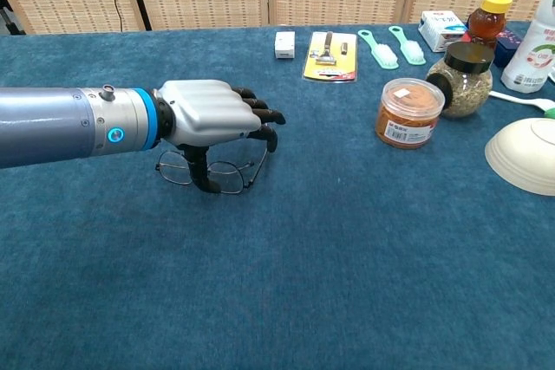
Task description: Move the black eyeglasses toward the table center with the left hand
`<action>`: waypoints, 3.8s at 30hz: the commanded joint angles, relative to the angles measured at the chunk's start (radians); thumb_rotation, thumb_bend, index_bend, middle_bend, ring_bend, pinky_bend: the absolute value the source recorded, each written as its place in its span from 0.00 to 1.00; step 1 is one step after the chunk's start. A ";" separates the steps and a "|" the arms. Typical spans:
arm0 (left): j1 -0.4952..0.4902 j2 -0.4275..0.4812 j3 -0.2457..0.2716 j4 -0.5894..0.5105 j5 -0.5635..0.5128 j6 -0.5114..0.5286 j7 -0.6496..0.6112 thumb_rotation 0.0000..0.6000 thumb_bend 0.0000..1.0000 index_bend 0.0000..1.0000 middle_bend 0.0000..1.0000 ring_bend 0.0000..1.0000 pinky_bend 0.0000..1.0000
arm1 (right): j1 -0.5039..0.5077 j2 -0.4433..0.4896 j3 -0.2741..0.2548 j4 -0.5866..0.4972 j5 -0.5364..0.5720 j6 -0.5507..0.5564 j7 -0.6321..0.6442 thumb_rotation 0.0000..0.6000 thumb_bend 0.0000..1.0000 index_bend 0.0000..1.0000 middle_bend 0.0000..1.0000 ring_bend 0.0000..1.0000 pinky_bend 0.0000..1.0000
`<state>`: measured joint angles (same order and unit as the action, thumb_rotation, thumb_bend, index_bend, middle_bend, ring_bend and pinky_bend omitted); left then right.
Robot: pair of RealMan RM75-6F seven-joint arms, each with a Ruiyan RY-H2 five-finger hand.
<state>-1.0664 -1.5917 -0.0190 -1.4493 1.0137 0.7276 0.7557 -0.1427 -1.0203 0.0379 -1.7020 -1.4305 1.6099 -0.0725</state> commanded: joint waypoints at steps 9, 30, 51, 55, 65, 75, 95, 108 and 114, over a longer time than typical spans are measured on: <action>-0.011 -0.020 0.003 0.035 -0.005 -0.004 -0.028 0.81 0.21 0.21 0.00 0.00 0.00 | 0.002 -0.002 0.002 0.003 0.004 -0.006 0.000 1.00 0.19 0.19 0.06 0.08 0.16; -0.044 -0.037 0.018 0.055 -0.049 -0.021 -0.023 0.81 0.21 0.26 0.00 0.00 0.00 | -0.002 -0.002 0.003 0.006 0.018 -0.013 0.003 1.00 0.19 0.19 0.06 0.08 0.17; -0.020 -0.039 0.030 0.047 0.024 0.019 -0.078 0.81 0.21 0.47 0.00 0.00 0.00 | 0.002 -0.004 0.005 0.003 0.019 -0.021 -0.006 1.00 0.19 0.19 0.06 0.08 0.17; -0.015 -0.033 0.031 0.036 0.040 0.024 -0.085 0.81 0.21 0.49 0.00 0.00 0.00 | 0.003 -0.004 0.005 0.001 0.018 -0.020 -0.007 1.00 0.19 0.19 0.06 0.08 0.17; -0.005 -0.032 0.029 0.024 0.068 0.036 -0.101 0.81 0.21 0.58 0.00 0.00 0.00 | 0.004 -0.003 0.006 -0.001 0.019 -0.020 -0.008 1.00 0.19 0.19 0.06 0.08 0.17; 0.016 -0.040 0.029 0.029 0.097 0.067 -0.108 0.81 0.21 0.61 0.00 0.00 0.00 | 0.004 -0.004 0.007 0.000 0.021 -0.020 -0.007 1.00 0.19 0.19 0.06 0.08 0.17; 0.078 -0.001 0.059 -0.025 0.136 0.123 -0.050 0.80 0.21 0.41 0.00 0.00 0.00 | 0.005 -0.007 0.006 0.005 0.017 -0.022 0.001 1.00 0.19 0.19 0.06 0.08 0.17; 0.091 -0.001 0.036 -0.004 0.140 0.117 -0.075 0.80 0.21 0.40 0.00 0.00 0.00 | 0.005 -0.002 0.006 -0.015 0.015 -0.018 -0.018 1.00 0.19 0.19 0.06 0.08 0.17; 0.096 -0.012 0.032 0.016 0.136 0.106 -0.082 0.81 0.21 0.44 0.00 0.00 0.00 | 0.005 0.000 0.006 -0.019 0.018 -0.018 -0.022 1.00 0.19 0.19 0.06 0.08 0.17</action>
<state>-0.9713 -1.6024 0.0138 -1.4343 1.1496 0.8340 0.6751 -0.1379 -1.0204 0.0435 -1.7212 -1.4128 1.5916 -0.0948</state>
